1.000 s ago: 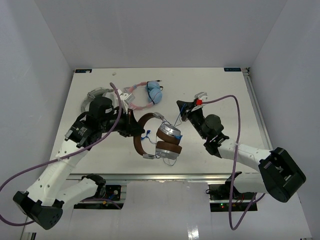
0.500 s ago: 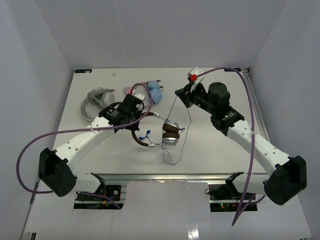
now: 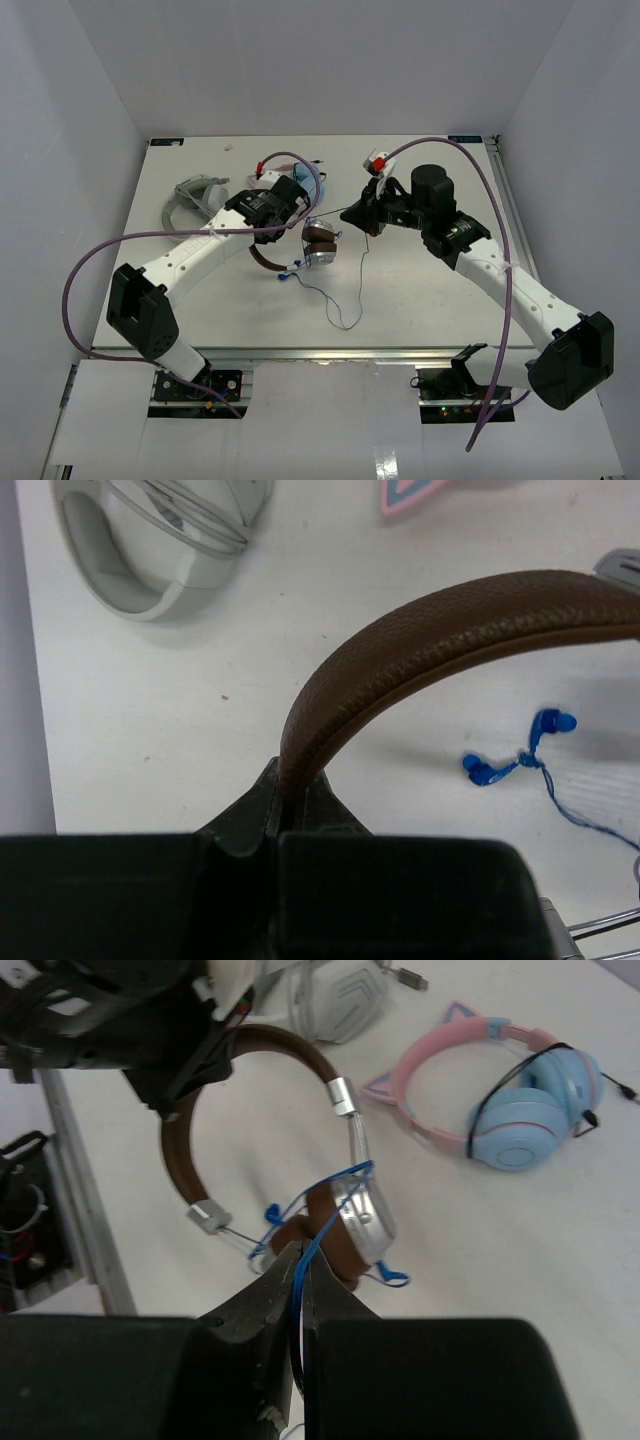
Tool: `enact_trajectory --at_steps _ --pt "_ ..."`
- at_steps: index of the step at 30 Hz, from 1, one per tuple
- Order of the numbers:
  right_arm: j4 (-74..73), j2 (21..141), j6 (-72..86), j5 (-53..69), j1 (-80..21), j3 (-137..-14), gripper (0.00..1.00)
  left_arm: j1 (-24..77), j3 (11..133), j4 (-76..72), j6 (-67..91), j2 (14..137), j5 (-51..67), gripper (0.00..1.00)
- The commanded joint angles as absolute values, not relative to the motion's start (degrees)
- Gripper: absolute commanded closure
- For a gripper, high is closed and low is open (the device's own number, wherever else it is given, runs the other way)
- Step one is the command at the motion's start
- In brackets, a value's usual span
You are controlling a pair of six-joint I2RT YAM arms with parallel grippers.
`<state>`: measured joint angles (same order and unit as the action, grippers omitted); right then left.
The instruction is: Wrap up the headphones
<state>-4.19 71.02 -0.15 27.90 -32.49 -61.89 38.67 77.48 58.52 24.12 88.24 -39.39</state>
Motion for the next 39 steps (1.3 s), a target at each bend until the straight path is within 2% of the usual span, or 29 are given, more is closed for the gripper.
enact_trajectory --at_steps 1,7,12,25,39 --pt "2.8 67.5 6.0 37.1 -34.3 -59.4 0.92 37.7 85.8 65.2 32.7 91.3 -49.3 1.00" --pt "11.3 64.7 10.8 38.7 -37.1 -52.1 0.92 36.2 91.9 67.0 36.2 94.1 -48.9 1.00" --pt "15.7 64.7 12.0 34.9 -40.4 -46.8 0.92 35.4 93.9 66.7 37.5 95.0 -47.8 1.00" --pt "26.0 72.3 12.5 26.2 -48.5 -42.3 0.92 32.3 88.0 55.5 35.9 87.0 -32.9 1.00" --pt "32.7 72.2 12.4 13.6 -49.2 -32.8 0.92 28.3 86.9 53.5 35.6 78.5 -25.0 1.00"
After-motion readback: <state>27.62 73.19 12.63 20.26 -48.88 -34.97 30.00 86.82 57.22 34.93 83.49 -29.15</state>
